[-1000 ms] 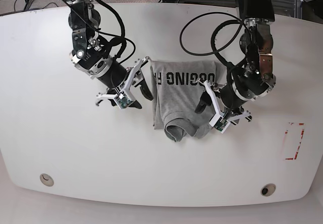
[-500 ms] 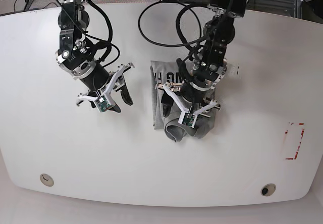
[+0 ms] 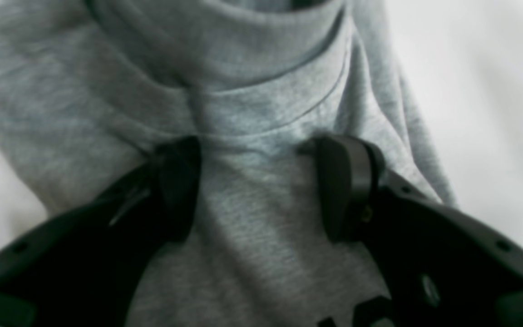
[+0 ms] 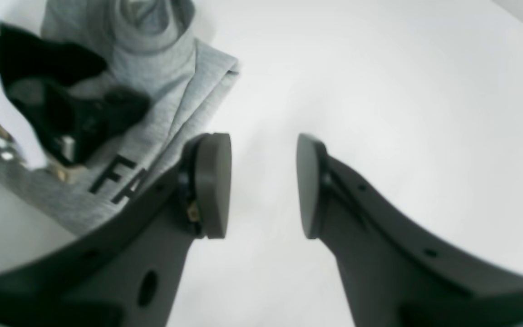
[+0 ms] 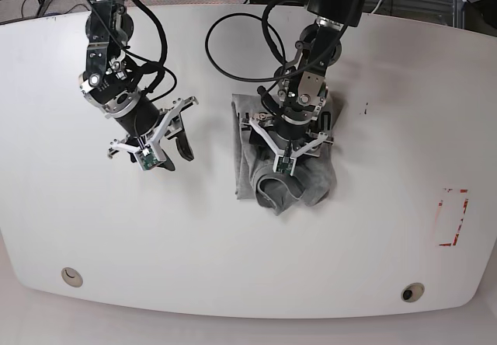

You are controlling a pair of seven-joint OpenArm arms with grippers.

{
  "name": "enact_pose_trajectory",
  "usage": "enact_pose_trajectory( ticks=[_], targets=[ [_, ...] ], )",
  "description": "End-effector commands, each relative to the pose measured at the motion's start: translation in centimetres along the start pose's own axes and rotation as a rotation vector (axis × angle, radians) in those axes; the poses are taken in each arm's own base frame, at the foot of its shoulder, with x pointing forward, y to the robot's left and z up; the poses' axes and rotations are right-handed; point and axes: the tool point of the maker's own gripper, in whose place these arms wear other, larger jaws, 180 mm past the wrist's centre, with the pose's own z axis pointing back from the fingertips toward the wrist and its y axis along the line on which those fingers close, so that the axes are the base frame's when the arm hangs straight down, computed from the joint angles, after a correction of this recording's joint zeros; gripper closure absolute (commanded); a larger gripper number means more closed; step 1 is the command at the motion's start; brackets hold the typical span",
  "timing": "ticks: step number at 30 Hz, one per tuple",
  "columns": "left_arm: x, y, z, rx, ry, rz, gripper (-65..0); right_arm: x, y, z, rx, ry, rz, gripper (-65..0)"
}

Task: Fold the T-shirt properly
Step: 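Carry the folded shirt with the left gripper to the table's edge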

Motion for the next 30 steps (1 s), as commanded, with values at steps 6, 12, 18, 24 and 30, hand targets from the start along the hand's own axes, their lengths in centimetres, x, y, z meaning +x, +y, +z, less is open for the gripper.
enact_pose_trajectory(
  ticks=[6,12,18,24,30],
  targets=[
    [-6.5,1.0,-0.5,-0.108,0.196,-0.141,-38.9,1.3,-0.3,0.4,-0.004,-0.052,0.009,-22.7],
    [-7.8,6.2,-0.4,-0.140,0.265,-0.201,-38.9,1.2,-0.2,0.4,-0.003,-0.050,0.009,-22.7],
    [-9.2,15.1,1.1,-0.071,0.341,-0.260,-38.9,1.4,-0.2,0.5,-0.003,-0.054,0.012,-22.7],
    [-9.6,24.1,3.8,0.052,0.391,-0.303,-38.8,1.5,-0.1,0.5,-0.003,-0.058,0.011,-22.7],
    [-12.0,29.6,7.5,0.076,0.472,-0.311,-38.8,1.9,0.0,0.6,-0.002,-0.069,0.017,-22.7]
  ],
)
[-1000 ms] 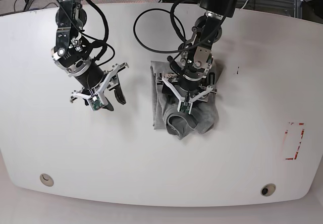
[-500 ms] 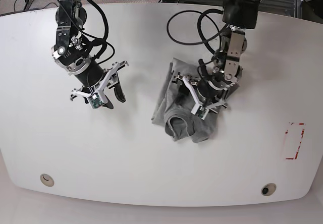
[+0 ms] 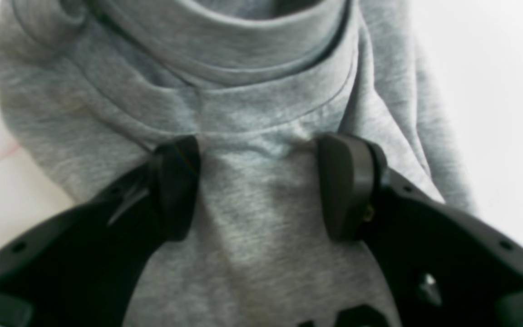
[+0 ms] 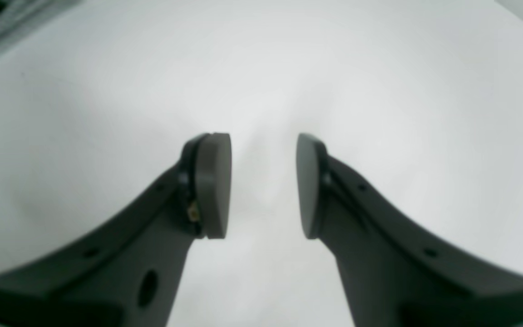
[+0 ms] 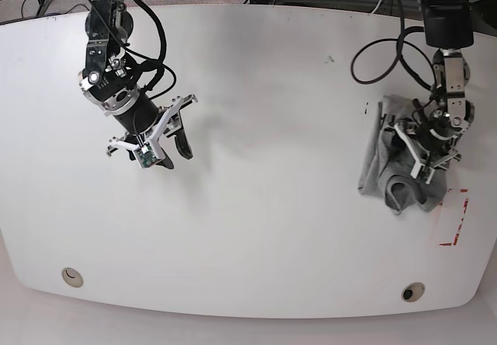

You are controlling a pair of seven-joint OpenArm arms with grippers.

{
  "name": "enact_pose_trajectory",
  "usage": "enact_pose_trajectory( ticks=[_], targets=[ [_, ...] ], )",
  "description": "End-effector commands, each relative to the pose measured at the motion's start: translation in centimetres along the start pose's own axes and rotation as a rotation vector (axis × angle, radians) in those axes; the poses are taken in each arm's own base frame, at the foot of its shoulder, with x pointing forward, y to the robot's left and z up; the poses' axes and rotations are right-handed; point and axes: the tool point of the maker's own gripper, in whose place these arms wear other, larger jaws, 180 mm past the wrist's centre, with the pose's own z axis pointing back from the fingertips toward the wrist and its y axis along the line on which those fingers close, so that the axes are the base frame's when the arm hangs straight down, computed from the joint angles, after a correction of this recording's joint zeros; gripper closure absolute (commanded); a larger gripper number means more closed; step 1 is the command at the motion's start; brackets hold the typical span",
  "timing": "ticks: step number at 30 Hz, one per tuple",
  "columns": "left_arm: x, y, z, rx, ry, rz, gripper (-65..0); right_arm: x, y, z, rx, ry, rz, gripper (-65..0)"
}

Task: Fold the T-shirt properly
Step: 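Carry the folded shirt with the left gripper to the table's edge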

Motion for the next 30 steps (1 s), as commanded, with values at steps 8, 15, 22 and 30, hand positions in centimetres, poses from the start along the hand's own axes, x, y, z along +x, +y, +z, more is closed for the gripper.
enact_pose_trajectory(
  ticks=[8,15,22,30],
  targets=[
    [-12.6,6.2,6.3,0.054,0.404,-0.098,-38.6,2.3,0.0,0.4,0.002,-0.073,0.021,-22.7],
    [-14.4,10.0,9.8,0.106,0.439,-0.071,-38.6,2.0,0.1,0.4,0.004,-0.068,0.018,-22.7],
    [-13.6,12.8,11.3,0.168,0.425,-0.065,-38.6,1.1,0.5,0.6,0.011,-0.048,0.008,-22.5],
    [-7.4,13.6,11.3,0.224,0.309,-0.159,-38.6,0.9,1.2,1.3,0.017,-0.046,0.010,-22.5]
  ],
)
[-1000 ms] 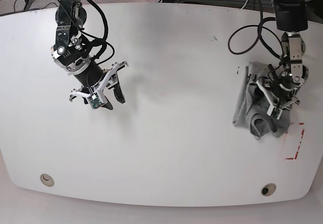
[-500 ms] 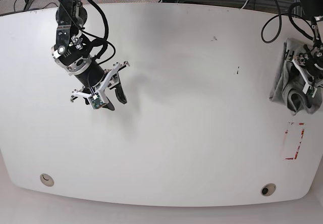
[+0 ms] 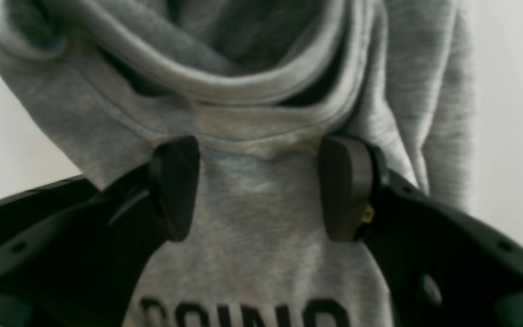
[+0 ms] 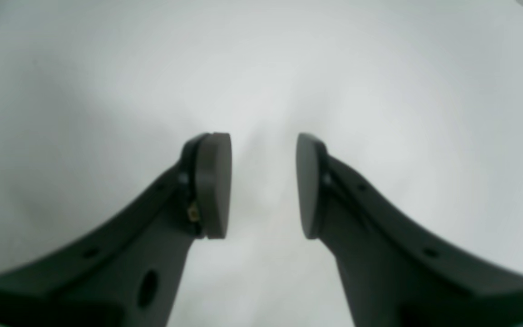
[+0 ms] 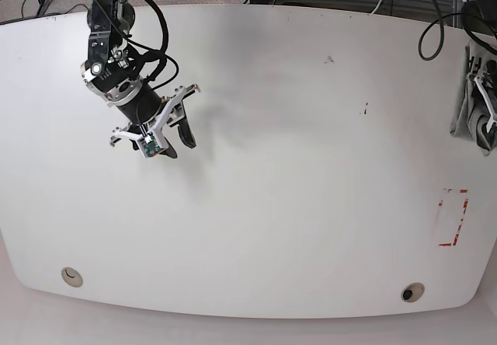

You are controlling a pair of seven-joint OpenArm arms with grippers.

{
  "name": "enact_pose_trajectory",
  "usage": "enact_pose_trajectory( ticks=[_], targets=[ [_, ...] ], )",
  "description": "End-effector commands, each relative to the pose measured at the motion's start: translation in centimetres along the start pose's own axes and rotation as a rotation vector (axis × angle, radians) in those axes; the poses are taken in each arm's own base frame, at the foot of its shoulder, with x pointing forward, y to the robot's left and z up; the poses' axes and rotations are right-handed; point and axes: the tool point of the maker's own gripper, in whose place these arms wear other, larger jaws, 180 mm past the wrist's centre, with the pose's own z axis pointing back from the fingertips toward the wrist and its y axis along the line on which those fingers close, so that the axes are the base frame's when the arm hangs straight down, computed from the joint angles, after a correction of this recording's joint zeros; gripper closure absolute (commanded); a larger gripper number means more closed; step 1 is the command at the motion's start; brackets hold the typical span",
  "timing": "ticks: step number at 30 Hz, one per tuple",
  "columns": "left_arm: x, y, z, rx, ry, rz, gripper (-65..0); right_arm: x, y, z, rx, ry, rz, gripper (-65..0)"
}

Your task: Fold the T-shirt properly

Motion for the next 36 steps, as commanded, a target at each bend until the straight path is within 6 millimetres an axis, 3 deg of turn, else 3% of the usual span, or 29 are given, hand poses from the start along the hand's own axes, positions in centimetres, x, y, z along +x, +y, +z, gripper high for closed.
enact_pose_trajectory(
  ticks=[1,6,9,14,20,22,27,30,36],
  targets=[
    [3.8,1.8,1.7,0.058,-0.079,-0.048,-38.6,2.4,0.0,0.6,-0.003,-0.077,0.026,-22.5],
    [9.3,0.8,4.1,0.097,-0.194,-0.067,-38.6,2.4,0.3,1.2,-0.007,-0.080,0.039,-22.5],
    [12.5,-1.0,5.1,0.088,-0.278,-0.094,-38.6,2.5,0.2,1.2,-0.010,-0.091,0.038,-22.5],
    [17.7,-6.4,6.6,0.029,-0.488,-0.116,-38.5,0.9,-0.8,0.5,-0.045,-0.104,0.061,-22.5],
    [20.6,-12.4,7.8,-0.029,-0.744,-0.008,-38.5,-2.0,-2.8,0.4,-0.113,-0.144,0.061,-22.5],
    [20.7,-14.2,8.3,-0.044,-0.805,0.020,-38.5,-2.9,-3.6,0.7,-0.139,-0.174,0.023,-22.5],
    [18.1,-17.7,8.6,-0.076,-0.799,0.046,-38.5,-5.8,-4.8,2.1,-0.203,-0.169,-0.058,-22.5],
    [16.1,-19.6,9.8,-0.108,-0.770,0.046,-38.5,-7.6,-3.3,3.2,-0.197,-0.132,-0.089,-22.8],
    [10.7,-24.6,13.5,-0.206,-0.686,0.079,-38.5,-9.1,0.9,6.6,-0.172,-0.085,-0.121,-23.0]
  ],
)
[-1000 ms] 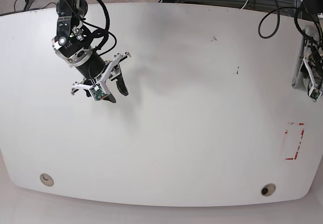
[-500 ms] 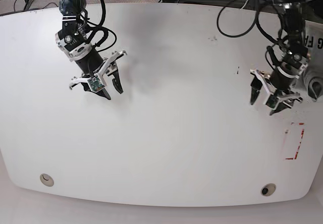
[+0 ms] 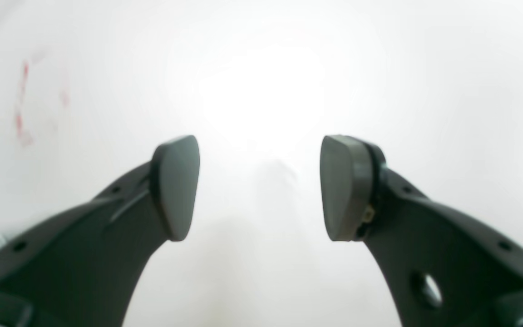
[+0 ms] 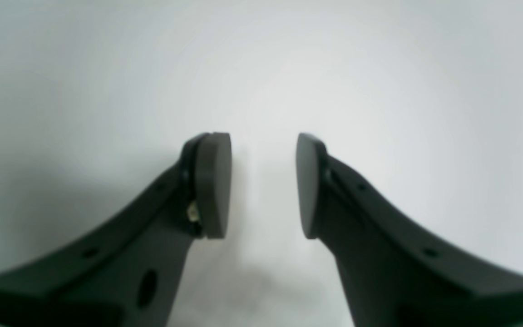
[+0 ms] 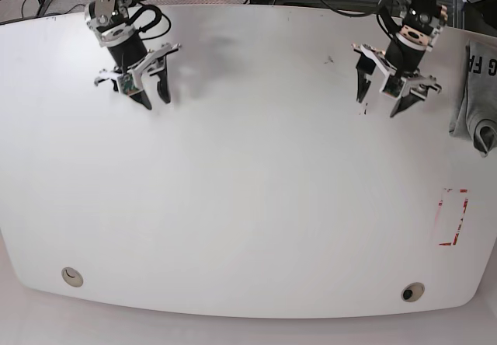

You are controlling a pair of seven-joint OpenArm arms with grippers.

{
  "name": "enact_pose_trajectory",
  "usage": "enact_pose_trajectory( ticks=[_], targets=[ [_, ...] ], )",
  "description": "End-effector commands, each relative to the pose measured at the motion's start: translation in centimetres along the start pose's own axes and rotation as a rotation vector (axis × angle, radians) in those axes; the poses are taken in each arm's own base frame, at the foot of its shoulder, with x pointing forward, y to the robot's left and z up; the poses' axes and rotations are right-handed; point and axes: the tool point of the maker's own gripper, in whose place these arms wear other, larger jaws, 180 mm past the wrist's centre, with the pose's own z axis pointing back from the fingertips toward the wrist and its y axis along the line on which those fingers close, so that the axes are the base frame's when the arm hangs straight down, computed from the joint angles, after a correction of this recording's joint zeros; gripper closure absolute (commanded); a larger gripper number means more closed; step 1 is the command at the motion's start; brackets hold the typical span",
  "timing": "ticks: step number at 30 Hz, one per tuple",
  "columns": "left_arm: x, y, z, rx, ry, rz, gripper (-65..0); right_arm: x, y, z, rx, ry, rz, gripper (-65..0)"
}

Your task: Fold the T-shirt properly

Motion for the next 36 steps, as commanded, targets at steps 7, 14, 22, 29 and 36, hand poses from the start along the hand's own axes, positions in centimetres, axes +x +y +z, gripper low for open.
enact_pose_trajectory(
  ticks=[7,14,22,29,36],
  targets=[
    [-4.7,-6.8,7.5,-0.090,0.170,0.150,-38.5,-1.7,4.3,6.1,0.021,0.060,-0.072,-22.5],
    [-8.5,-11.1,12.4,-0.120,0.338,0.274,-38.5,-5.7,6.5,10.9,0.047,0.200,-0.164,-22.5],
    [-12.4,-13.5,16.7,-0.153,0.506,0.321,-38.5,-10.7,9.1,17.0,0.097,0.377,-0.322,-22.5],
    [-18.7,-16.5,20.5,-0.194,0.694,0.379,-38.5,-17.3,10.0,20.9,0.063,0.533,-0.424,-22.5],
    [-24.2,-17.4,18.9,-0.163,0.729,0.442,-38.5,-22.3,10.4,21.1,0.062,0.596,-0.490,-22.5]
  ],
)
